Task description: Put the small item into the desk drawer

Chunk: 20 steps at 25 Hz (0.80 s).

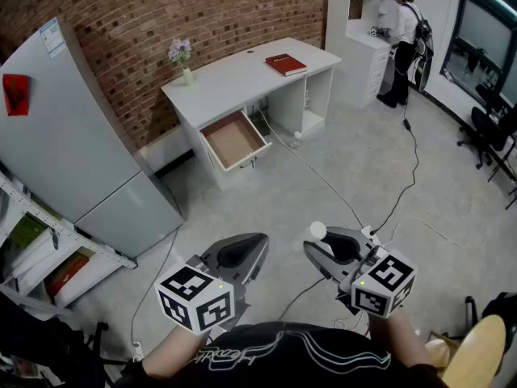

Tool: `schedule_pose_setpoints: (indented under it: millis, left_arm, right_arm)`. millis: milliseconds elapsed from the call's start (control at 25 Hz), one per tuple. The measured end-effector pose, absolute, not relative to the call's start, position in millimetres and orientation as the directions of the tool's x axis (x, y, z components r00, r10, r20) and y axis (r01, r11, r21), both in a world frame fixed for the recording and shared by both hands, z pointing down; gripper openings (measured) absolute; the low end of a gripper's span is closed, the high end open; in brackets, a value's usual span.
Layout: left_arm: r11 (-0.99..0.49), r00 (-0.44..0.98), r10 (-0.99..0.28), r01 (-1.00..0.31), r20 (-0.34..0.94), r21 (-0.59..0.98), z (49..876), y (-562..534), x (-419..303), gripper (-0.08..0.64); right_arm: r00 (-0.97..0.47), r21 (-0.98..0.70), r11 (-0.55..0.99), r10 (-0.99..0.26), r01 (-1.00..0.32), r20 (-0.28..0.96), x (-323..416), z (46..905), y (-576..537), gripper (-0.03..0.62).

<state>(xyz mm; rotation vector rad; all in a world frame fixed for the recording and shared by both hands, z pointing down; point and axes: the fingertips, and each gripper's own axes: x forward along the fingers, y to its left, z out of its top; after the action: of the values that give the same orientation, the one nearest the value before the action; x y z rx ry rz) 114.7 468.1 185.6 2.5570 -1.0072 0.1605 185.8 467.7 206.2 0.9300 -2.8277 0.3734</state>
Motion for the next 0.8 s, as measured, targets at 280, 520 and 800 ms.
schedule_pose_setpoints:
  millis: [280,520,800]
  left_arm:
    - [-0.667,0.732,-0.64,-0.681,0.236,0.302,180.8,476.4,129.2,0.025]
    - [-0.66,0.72,-0.653,-0.693,0.236,0.289,178.2,481.4,136.1,0.025]
    - [-0.648,0.707,-0.662,-0.707,0.25,0.282,178.9,477.9,136.8,0.025]
  right_arm:
    - [-0.808,-0.185,0.788,-0.553,-0.587,0.204,197.7,203.1,475.9,0.129]
    - [-0.809,-0.191,0.788,-0.554,-0.586,0.196,209.7,201.6,476.7,0.129]
    - [-0.805,-0.217,0.775,-0.563,-0.593,0.186,217.4,203.1,468.1,0.129]
